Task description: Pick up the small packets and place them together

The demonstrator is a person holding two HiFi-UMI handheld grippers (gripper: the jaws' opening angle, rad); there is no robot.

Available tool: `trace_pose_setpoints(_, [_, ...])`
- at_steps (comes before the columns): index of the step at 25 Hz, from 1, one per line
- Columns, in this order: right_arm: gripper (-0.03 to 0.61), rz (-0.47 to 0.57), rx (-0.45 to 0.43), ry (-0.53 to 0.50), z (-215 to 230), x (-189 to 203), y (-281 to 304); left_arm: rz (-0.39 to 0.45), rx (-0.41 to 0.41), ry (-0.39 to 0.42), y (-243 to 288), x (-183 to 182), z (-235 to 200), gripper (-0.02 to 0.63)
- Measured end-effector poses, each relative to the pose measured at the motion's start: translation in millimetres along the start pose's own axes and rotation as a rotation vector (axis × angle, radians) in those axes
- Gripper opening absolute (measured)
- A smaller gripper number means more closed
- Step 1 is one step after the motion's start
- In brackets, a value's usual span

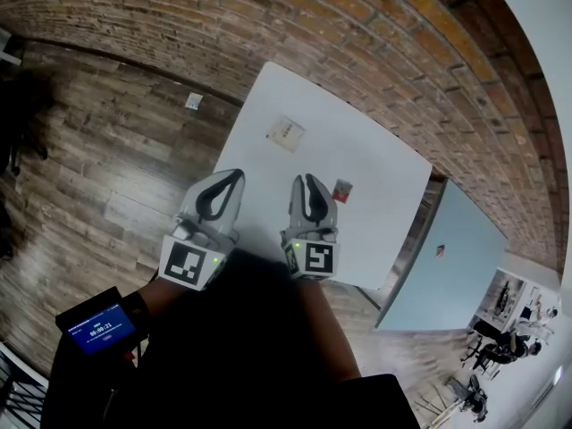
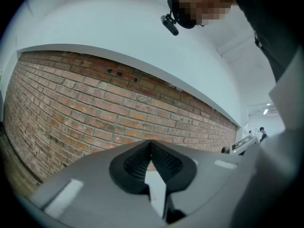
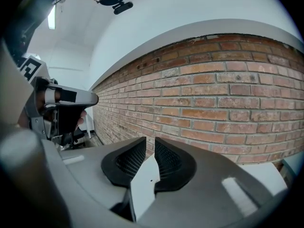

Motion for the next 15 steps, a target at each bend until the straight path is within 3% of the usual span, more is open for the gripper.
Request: trace_pose_setpoints(15, [0.048,-0.005,0.062,-0.007,2.0,5.9,-9.1,-0.047,0.034,0.036,1.6,14.5,-0.9,0.0])
Point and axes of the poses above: the fingertips, and each gripper's own axes: y forward along the fingers, z to its right, x out of its underside, the point moved 9 cm from there along -y, backward along the fingers, and after that the axes turned 1 degree about x, right-handed, at the moved point
